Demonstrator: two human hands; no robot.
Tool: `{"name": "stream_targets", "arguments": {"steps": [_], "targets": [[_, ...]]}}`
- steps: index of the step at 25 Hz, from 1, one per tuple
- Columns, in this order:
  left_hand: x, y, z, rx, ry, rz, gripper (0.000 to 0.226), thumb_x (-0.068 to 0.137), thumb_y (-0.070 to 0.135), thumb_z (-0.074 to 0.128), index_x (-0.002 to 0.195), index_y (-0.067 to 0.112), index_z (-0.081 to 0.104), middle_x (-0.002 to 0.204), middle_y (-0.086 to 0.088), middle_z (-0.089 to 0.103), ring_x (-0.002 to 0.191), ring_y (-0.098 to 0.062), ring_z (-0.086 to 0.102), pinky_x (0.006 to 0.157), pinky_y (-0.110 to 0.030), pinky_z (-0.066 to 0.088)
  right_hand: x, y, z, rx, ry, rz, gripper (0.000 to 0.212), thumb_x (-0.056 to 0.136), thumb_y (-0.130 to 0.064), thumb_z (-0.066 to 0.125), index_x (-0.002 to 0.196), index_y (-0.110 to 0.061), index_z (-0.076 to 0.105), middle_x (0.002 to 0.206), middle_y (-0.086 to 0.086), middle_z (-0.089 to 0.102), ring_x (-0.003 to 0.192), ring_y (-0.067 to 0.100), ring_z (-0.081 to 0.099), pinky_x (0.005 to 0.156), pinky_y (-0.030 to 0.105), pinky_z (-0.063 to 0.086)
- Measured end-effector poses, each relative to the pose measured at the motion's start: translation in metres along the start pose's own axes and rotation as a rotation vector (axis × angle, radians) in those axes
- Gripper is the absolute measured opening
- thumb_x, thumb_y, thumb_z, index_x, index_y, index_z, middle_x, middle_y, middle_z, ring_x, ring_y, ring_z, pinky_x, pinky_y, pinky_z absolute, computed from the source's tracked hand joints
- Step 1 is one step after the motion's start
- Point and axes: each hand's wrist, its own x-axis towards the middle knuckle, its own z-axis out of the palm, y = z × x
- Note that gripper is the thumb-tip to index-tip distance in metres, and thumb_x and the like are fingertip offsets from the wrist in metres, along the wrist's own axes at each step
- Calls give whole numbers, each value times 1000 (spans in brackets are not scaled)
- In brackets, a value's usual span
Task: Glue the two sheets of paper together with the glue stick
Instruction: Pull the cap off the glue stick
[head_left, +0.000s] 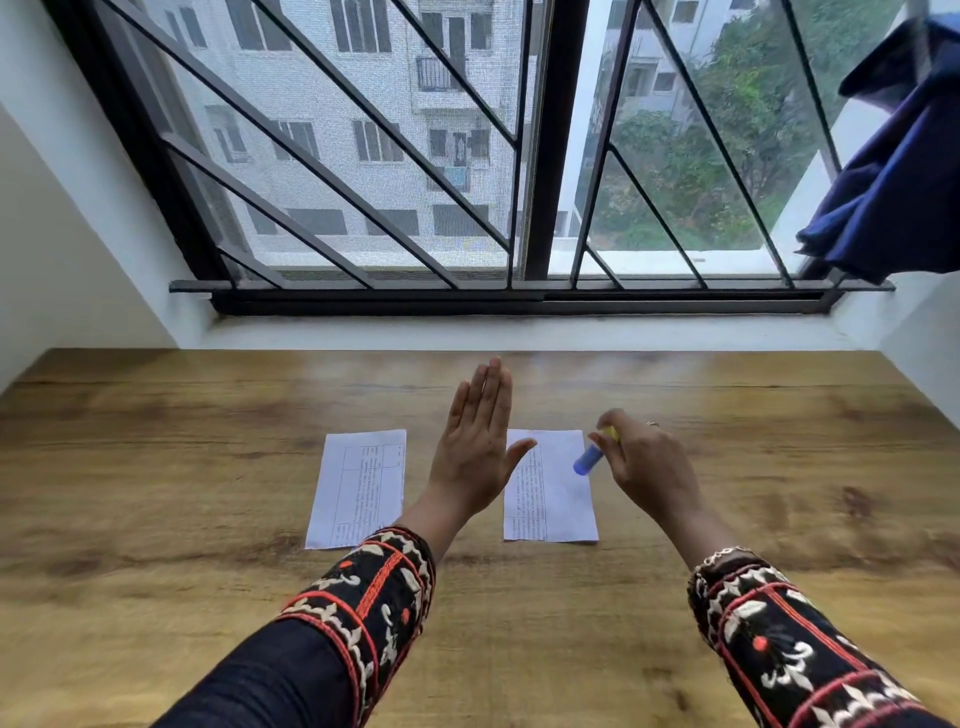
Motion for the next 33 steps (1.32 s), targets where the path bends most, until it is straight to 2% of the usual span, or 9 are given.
{"name": "stream_targets", "arguments": {"steps": [3, 7, 9, 11, 14, 18, 23, 27, 33], "targets": [[-3, 4, -1, -47, -2, 14, 75, 91, 51, 27, 143, 2, 5, 153, -14, -2, 142, -28, -4, 117, -37, -7, 12, -17, 3, 20, -18, -60, 13, 87, -16, 57, 89, -4, 58, 63, 15, 67, 54, 34, 59, 52, 28, 35], [-2, 11, -5, -133, 31, -15, 68, 91, 48, 39, 139, 1, 30, 147, -18, 37, 140, -28, 27, 116, -42, -5, 26, -38, 7, 84, -4, -129, 12, 87, -17, 56, 90, -5, 58, 66, 16, 68, 55, 32, 61, 52, 27, 37], [-2, 17, -6, -204, 68, -15, 57, 89, 44, 49, 130, 4, 44, 132, -16, 54, 129, -28, 45, 117, -42, 11, 30, -47, 10, 116, -18, -154, 12, 88, -17, 55, 91, -5, 57, 70, 16, 68, 59, 32, 62, 53, 30, 42], [-4, 23, -10, -370, 111, -91, 37, 86, 33, 59, 116, 10, 55, 112, -11, 64, 108, -26, 58, 104, -36, 36, 34, -54, 12, 142, -31, -157, 13, 89, -17, 52, 93, -6, 56, 74, 18, 68, 65, 36, 62, 58, 36, 46], [-5, 27, -18, -643, 213, -329, 16, 81, 18, 65, 96, 12, 65, 90, -7, 71, 84, -22, 64, 70, -30, 50, 36, -64, 14, 165, -48, -181, 14, 90, -19, 50, 93, -6, 55, 75, 17, 68, 65, 37, 61, 60, 37, 46], [-9, 24, -23, -772, 188, -407, 9, 80, 13, 67, 88, 9, 68, 81, -8, 72, 80, -21, 66, 73, -42, 55, 39, -71, 13, 190, -110, -188, 21, 90, -24, 52, 92, -4, 54, 74, 18, 67, 63, 37, 60, 61, 41, 49], [-15, 10, -25, -810, 145, -443, 4, 79, 10, 67, 82, 9, 66, 72, -7, 68, 68, -20, 61, 64, -35, 50, 44, -80, 17, 222, -248, -234, 18, 89, -20, 54, 95, -4, 53, 85, 18, 66, 75, 34, 57, 64, 38, 44], [-22, 0, -25, -819, 114, -479, 8, 77, 12, 69, 85, 9, 69, 78, -8, 72, 76, -21, 65, 72, -40, 54, 46, -84, 16, 212, -389, -294, 16, 87, -15, 56, 100, -7, 52, 94, 15, 64, 82, 30, 57, 64, 31, 39], [-30, -6, -27, -752, 176, -500, 9, 71, 17, 75, 74, 18, 67, 67, 1, 69, 65, -12, 63, 61, -30, 49, 51, -97, 22, 70, -466, -154, 34, 91, -36, 48, 95, -3, 53, 85, 17, 64, 76, 33, 57, 61, 32, 33]]}}
